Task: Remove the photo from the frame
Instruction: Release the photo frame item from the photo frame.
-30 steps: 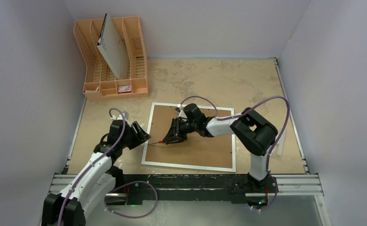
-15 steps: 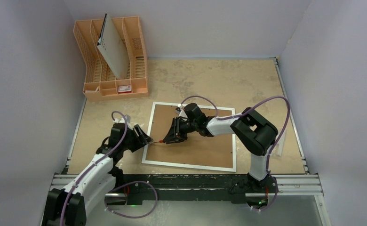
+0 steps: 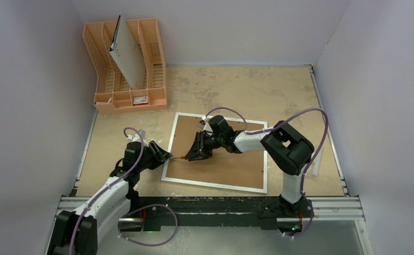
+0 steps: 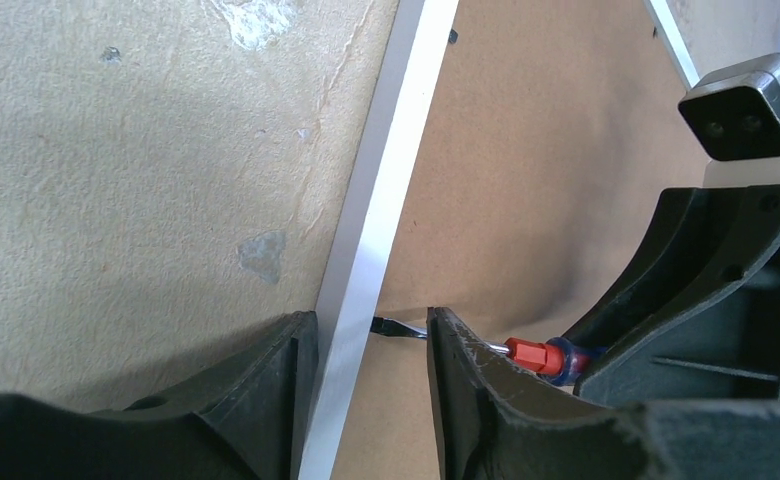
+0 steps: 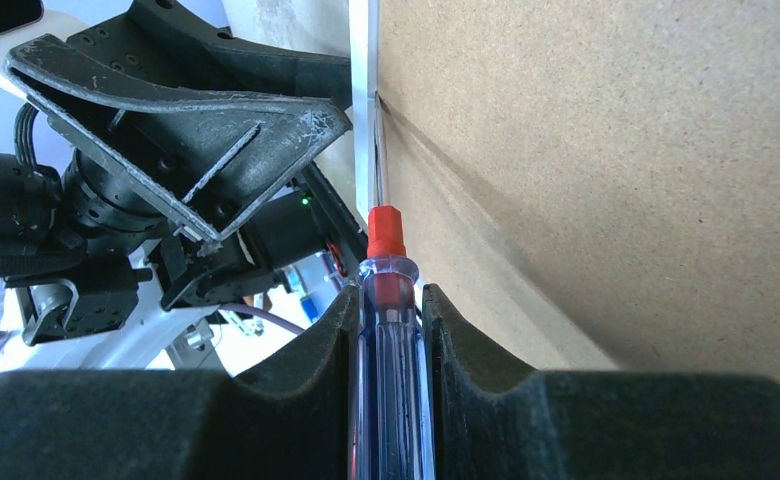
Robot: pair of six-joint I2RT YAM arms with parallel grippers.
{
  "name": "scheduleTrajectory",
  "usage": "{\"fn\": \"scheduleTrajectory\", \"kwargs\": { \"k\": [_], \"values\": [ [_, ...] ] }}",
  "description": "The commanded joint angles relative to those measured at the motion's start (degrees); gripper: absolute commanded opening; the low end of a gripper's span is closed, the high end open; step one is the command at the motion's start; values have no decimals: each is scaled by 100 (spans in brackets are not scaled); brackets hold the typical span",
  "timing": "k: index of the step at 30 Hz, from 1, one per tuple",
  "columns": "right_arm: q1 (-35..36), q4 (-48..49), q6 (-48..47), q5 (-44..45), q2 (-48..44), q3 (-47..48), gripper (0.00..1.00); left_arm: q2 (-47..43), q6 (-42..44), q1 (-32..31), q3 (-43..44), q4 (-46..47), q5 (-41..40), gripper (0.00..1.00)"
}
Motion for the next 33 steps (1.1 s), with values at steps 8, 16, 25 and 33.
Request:
{"fn": "scheduleTrajectory", "kwargs": {
  "k": [8, 16, 25, 33],
  "values": [
    [265, -866, -431, 789, 265, 495, 0, -4, -505, -544, -231, 81, 852, 40],
    [263, -1688, -776, 1150, 129, 793, 0, -391, -199, -549, -58, -415, 566, 46],
    [265, -1779, -803, 1166, 111, 830, 0, -823, 160, -659, 689, -1982, -157, 49],
    [265, -1939, -895, 1181, 145, 1009, 0, -1258, -224, -997, 717, -2580, -527, 48]
  ]
}}
